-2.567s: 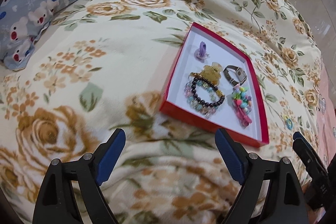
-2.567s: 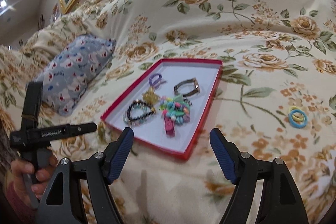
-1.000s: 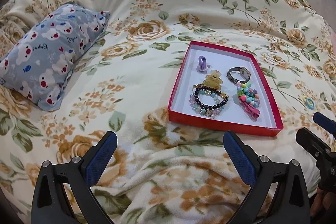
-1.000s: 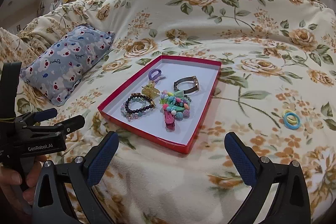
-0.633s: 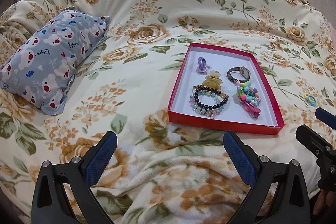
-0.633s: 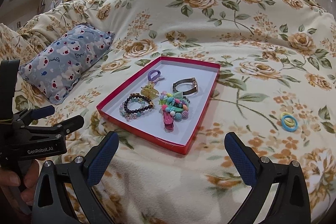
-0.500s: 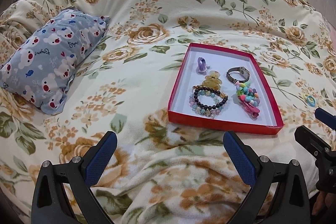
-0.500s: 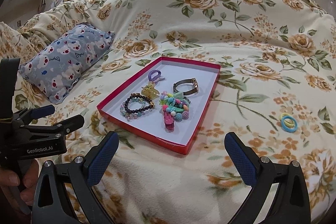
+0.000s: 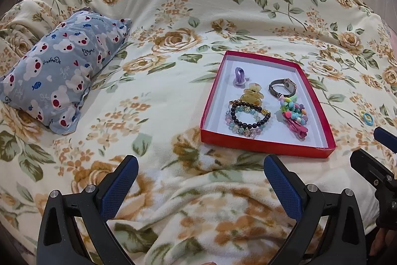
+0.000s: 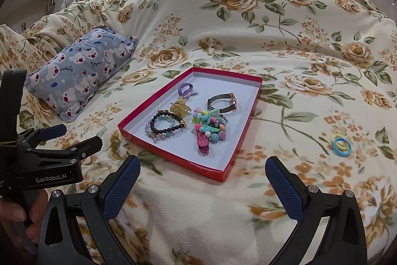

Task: Organize jewelry

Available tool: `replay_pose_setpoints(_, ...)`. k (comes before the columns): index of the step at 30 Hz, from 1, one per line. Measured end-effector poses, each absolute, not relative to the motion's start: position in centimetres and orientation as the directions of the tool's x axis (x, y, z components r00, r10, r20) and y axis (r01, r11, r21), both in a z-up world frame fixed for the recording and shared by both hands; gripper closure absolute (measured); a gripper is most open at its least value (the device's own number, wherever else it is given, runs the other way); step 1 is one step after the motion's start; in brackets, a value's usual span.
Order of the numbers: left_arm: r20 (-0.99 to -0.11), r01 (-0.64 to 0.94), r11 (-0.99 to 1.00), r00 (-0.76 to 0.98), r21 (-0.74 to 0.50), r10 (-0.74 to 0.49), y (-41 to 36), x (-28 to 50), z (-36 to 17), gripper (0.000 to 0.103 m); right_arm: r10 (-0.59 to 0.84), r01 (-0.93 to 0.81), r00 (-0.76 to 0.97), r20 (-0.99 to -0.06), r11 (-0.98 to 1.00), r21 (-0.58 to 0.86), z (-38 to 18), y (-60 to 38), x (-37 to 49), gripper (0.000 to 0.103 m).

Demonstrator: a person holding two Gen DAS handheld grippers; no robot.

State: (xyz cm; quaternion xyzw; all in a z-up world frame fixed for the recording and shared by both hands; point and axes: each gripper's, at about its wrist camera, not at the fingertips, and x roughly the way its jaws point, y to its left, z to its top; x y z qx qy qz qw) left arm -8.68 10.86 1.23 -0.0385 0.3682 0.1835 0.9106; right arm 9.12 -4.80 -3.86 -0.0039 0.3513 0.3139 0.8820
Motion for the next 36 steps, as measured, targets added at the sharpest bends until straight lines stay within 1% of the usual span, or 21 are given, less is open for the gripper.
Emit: replay_pose_setpoints(36, -0.678, -0.36, 0.93, 0.666, 0.074, 0.311, 10.56, -8.79, 1.38, 0.001, 0.56, -0.564, 0.553, -0.617, 0.797, 0.217, -3.31, -4.57, 8.89, 0.001)
